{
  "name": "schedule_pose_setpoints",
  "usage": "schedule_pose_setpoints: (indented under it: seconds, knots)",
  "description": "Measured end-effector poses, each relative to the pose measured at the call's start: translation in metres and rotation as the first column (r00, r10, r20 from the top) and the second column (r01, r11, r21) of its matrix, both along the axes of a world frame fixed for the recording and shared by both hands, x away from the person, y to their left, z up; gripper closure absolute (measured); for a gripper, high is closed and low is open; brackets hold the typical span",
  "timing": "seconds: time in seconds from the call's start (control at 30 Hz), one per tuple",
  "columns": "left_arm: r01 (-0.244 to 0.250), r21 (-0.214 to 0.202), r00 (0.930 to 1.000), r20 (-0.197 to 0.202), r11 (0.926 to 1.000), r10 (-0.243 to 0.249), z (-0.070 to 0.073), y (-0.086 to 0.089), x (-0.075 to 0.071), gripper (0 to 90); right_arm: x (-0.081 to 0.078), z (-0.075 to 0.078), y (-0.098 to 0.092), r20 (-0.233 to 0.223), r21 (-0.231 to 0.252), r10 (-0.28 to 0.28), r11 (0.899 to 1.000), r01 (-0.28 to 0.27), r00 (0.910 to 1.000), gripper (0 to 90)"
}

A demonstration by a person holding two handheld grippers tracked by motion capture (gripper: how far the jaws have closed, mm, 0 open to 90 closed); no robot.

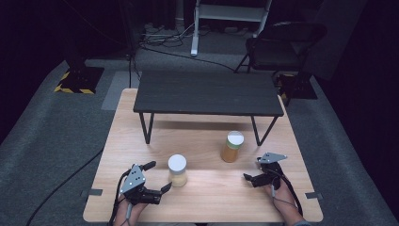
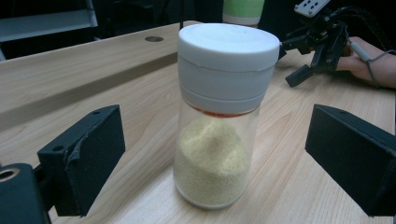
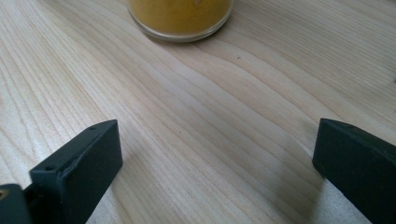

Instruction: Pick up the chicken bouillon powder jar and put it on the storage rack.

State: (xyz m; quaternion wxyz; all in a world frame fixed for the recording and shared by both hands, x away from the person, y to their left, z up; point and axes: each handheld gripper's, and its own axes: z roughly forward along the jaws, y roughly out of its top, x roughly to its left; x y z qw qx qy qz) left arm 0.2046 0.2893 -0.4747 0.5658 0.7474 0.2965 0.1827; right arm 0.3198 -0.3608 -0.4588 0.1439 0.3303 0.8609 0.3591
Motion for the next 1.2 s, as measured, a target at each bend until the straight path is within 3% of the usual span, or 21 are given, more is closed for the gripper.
schedule_pose_setpoints:
  seconds: [0.6,0.93,1.07,1.2]
  knots:
    - [0.053,-0.017,0.9986,0.006,0.9985,-0.053,0.000,-0.018,0.027,4.6,0.000,0.000,0.000,0.000,0.000,0.000,1.000,0.000,1.0000,1.2]
    - [0.046,-0.006,0.9987,0.020,0.9989,-0.046,-0.001,-0.031,0.039,7.5,-0.001,0.000,0.001,0.000,0.000,-0.006,1.000,0.006,1.0000,1.1]
    - [0.057,0.001,0.9983,0.012,0.9984,-0.057,0.000,-0.034,0.045,12.2,-0.001,0.000,0.001,0.000,0.000,-0.013,1.000,0.013,0.9999,1.1]
    - [0.065,0.036,0.9979,-0.003,0.9972,-0.065,0.004,-0.038,0.046,26.8,-0.001,0.000,0.001,0.000,-0.001,-0.013,1.000,0.013,0.9999,1.1]
